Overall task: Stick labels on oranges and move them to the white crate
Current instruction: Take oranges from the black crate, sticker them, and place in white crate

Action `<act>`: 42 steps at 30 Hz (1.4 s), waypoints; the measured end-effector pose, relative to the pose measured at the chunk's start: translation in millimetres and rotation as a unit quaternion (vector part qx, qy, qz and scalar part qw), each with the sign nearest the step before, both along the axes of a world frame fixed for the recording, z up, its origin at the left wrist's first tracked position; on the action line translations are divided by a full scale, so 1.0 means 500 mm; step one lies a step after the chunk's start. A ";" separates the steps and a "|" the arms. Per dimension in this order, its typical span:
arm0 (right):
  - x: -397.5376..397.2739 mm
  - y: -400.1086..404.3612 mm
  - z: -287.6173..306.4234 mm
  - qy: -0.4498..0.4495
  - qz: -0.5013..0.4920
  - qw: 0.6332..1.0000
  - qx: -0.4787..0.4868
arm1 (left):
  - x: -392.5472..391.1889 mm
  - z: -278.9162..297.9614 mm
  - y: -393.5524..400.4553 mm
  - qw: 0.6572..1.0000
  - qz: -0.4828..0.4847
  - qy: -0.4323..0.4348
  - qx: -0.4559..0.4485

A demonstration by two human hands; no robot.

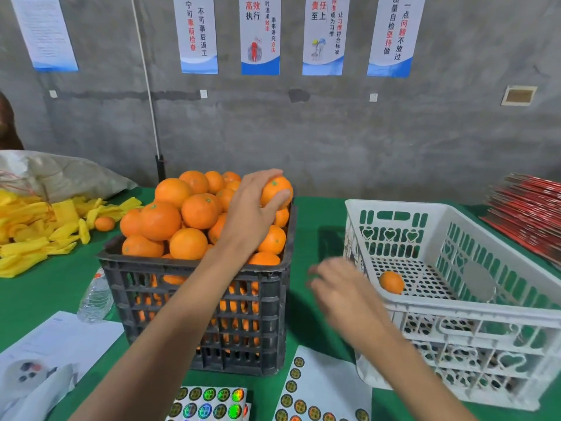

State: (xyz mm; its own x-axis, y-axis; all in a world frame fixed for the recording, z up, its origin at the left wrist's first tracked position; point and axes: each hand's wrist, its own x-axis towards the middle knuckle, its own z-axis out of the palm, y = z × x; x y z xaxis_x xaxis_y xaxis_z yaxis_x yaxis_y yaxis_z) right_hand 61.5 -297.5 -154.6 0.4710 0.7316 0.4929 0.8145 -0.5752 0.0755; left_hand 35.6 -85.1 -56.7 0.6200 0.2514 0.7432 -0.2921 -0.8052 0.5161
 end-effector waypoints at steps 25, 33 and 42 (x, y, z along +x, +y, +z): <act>0.082 0.015 -0.348 0.414 0.043 0.907 0.056 | 0.018 -0.082 -0.039 0.979 -0.135 0.050 -0.144; 0.097 0.009 -0.368 0.417 0.060 0.904 0.076 | 0.013 -0.083 -0.041 0.979 -0.136 0.046 -0.144; 0.099 0.028 -0.356 0.544 0.010 0.823 0.165 | 0.009 -0.082 -0.043 0.977 -0.136 0.045 -0.158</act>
State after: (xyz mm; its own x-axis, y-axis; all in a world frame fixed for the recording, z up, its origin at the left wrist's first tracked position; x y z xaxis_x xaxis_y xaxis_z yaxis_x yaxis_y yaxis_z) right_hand 111.2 -283.3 -332.5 0.7547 0.6550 -0.0389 0.3062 -0.4039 -0.8620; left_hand 40.0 -106.5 -97.6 0.7557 0.2762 0.5939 -0.4149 -0.4997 0.7604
